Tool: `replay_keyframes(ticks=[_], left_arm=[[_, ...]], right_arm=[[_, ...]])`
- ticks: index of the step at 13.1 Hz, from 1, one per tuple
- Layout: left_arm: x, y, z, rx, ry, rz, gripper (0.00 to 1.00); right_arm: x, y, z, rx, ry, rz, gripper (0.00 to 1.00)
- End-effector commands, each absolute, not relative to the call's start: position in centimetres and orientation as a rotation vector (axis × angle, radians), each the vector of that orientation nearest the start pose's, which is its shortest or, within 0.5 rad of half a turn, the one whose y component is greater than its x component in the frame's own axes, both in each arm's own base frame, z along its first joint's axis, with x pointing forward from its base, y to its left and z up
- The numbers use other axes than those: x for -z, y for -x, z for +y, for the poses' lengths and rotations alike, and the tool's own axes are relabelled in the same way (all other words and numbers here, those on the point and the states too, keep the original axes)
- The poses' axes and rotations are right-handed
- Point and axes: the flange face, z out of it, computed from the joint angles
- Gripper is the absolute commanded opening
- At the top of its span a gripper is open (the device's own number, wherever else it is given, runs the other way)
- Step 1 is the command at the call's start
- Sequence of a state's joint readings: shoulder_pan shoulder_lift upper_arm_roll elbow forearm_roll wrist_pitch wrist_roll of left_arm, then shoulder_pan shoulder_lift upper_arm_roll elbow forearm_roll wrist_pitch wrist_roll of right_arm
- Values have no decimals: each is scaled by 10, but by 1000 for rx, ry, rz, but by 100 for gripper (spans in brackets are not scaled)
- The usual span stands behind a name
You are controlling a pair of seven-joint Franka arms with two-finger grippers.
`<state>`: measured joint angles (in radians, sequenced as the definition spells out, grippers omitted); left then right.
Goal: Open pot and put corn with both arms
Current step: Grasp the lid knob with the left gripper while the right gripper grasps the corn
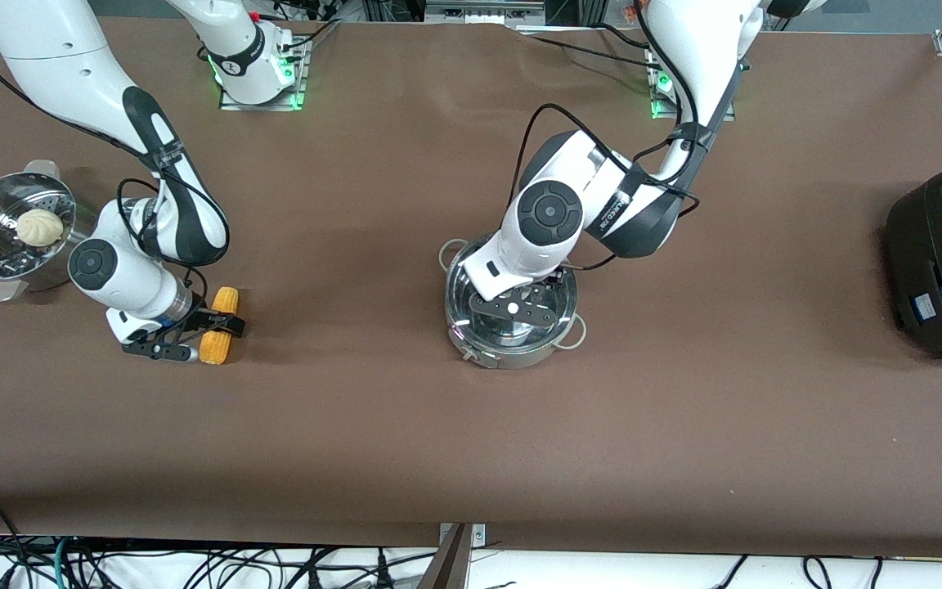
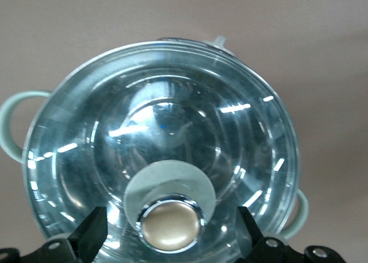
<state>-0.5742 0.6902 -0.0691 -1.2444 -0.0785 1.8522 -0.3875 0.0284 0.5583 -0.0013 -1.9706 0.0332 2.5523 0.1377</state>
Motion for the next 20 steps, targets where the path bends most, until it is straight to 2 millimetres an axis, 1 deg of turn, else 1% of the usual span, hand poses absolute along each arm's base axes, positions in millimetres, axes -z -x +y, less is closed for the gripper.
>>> replay_keyframes(ticks=[1,2,4,5,6,7,8,10,11,13,14,16,17,18,20], left_arm=[[-350,-587,-440,-152,3112,426,94],[-348,-586,-441,-153,3109,429,93],[-348,-586,-441,-153,3109,429,92],[-348,-586,-441,-153,3109,429,89],[-347,-586,-441,-155,3109,429,86],[-347,-586,-441,-156,3109,429,81],[-345,-585,-442,-162,3106,431,74],[-346,-585,-442,-160,3107,431,50],[-348,-585,-441,-157,3110,429,37],[-360,-585,-442,-139,3116,421,32],[-371,-585,-441,-121,3122,415,25],[-382,-583,-440,-124,3127,393,19],[-386,-583,-440,-134,3134,369,18],[-399,-583,-437,-116,3140,364,18],[-421,-581,-423,-145,3125,346,18]], right_arm=[[-183,-607,17,30,3106,207,100],[-182,-605,22,25,3103,195,100],[-181,-604,22,22,3103,195,100],[-183,-604,23,22,3102,188,85],[-185,-604,23,18,3105,157,55],[-184,-602,23,-1,3107,123,32],[-186,-603,23,-5,3109,85,19],[-186,-603,23,-11,3109,42,0],[-188,-603,23,-16,3109,41,0],[-197,-608,24,-19,3109,40,0],[-211,-611,25,-16,3109,32,0],[-254,-618,26,-61,3106,26,0],[-278,-622,26,-90,3105,23,0],[-298,-626,27,-109,3103,17,0],[-333,-632,29,-128,3103,7,0]])
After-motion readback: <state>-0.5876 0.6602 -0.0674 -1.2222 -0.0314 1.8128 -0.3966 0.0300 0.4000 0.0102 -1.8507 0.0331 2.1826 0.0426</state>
